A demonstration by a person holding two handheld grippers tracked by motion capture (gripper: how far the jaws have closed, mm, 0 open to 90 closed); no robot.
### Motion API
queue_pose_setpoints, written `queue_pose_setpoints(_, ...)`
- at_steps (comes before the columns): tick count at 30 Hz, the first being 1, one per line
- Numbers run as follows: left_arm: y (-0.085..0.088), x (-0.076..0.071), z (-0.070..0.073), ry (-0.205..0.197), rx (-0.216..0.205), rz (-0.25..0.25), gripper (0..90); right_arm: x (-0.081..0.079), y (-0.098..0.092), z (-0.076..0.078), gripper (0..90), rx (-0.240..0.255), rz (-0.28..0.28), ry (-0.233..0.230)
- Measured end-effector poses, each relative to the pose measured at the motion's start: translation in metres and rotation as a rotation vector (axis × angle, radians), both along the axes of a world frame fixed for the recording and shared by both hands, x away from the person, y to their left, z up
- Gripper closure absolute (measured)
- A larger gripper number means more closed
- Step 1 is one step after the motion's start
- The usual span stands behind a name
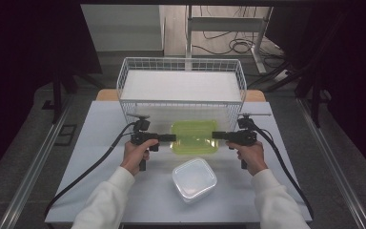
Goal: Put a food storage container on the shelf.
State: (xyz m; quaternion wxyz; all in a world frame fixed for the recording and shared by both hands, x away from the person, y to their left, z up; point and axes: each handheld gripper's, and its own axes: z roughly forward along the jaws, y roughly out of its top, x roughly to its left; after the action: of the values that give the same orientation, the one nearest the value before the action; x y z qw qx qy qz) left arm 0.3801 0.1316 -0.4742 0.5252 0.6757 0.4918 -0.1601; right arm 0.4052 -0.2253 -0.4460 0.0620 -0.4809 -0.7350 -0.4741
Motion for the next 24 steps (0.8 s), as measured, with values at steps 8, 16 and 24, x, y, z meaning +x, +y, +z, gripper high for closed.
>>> queue_pose_setpoints(8, 0.004, -0.010, 0.014, -0.031, -0.002, -0.001, 77.7, -0.011, 0.004, 0.015, 78.5, 0.001, 0.011, -0.049)
queue_pose_setpoints(16, 0.006, -0.022, 0.030, -0.069, -0.005, -0.002, 77.7, -0.024, 0.004, 0.029, 78.5, 0.022, 0.021, -0.088)
queue_pose_setpoints(24, 0.013, -0.030, 0.056, -0.125, -0.017, 0.002, 77.7, -0.032, 0.009, 0.052, 78.4, 0.031, 0.037, -0.145)
